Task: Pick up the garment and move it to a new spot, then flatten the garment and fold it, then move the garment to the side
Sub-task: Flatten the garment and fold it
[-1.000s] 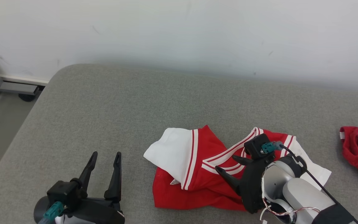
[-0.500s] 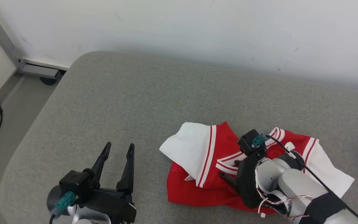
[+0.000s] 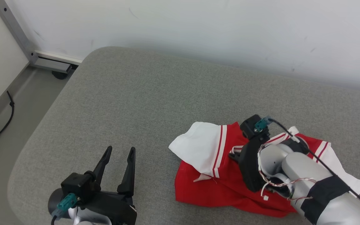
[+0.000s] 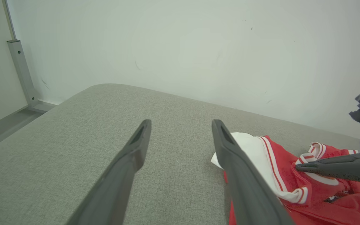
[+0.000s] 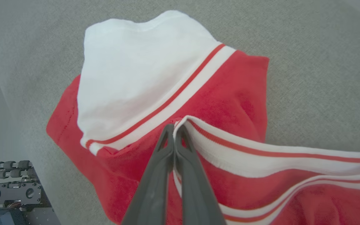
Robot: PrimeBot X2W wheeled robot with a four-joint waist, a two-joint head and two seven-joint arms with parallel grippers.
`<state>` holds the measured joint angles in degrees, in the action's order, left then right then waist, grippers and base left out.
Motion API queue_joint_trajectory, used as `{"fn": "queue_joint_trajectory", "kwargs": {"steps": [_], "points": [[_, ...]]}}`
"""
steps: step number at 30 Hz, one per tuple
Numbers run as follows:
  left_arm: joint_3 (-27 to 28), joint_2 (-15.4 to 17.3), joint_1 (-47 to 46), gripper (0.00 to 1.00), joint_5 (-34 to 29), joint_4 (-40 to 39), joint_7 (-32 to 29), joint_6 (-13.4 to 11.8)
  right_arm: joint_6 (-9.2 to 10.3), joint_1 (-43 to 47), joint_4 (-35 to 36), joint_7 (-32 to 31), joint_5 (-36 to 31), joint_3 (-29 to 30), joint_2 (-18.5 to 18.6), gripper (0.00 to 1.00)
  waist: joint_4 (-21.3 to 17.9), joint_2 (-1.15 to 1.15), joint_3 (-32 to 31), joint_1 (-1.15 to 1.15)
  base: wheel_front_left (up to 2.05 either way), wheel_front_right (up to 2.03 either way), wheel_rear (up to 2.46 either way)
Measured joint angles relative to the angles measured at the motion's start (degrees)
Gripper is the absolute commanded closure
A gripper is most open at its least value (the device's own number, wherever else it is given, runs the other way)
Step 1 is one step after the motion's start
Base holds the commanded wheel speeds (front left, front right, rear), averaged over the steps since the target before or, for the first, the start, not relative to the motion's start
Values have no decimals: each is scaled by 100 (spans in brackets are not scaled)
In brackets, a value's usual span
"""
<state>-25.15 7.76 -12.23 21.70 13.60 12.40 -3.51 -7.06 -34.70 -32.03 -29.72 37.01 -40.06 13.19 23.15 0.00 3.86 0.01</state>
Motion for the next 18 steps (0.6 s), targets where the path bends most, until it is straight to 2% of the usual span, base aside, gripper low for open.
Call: {"fn": "queue_joint_trajectory", "kwargs": {"steps": [5,10,13,14,15,18], "points": [[3,0,2,0,0,26,24,0,-1,-397,-137,171,131,337,146,100,-5,0,-11,0,0,0,0],[-57,-24,-1,0,0,23,25,9,4,-1199,-478,434,183,876,398,100,-1,0,39,0,0,0,0],[-149,-78,-10,0,0,23,25,58,197,-1608,-855,634,180,1187,571,100,50,0,97,-1,0,0,0],[-164,-91,-16,0,0,23,25,62,294,-1717,-973,699,176,1267,628,100,72,0,119,0,0,0,0],[-187,-99,-58,0,0,31,25,109,486,-1898,-1249,820,140,1393,737,100,123,0,168,0,0,0,0],[-185,-130,-196,0,1,48,26,153,656,-1998,-1619,982,7,1408,886,100,203,0,252,0,0,0,0]]}}
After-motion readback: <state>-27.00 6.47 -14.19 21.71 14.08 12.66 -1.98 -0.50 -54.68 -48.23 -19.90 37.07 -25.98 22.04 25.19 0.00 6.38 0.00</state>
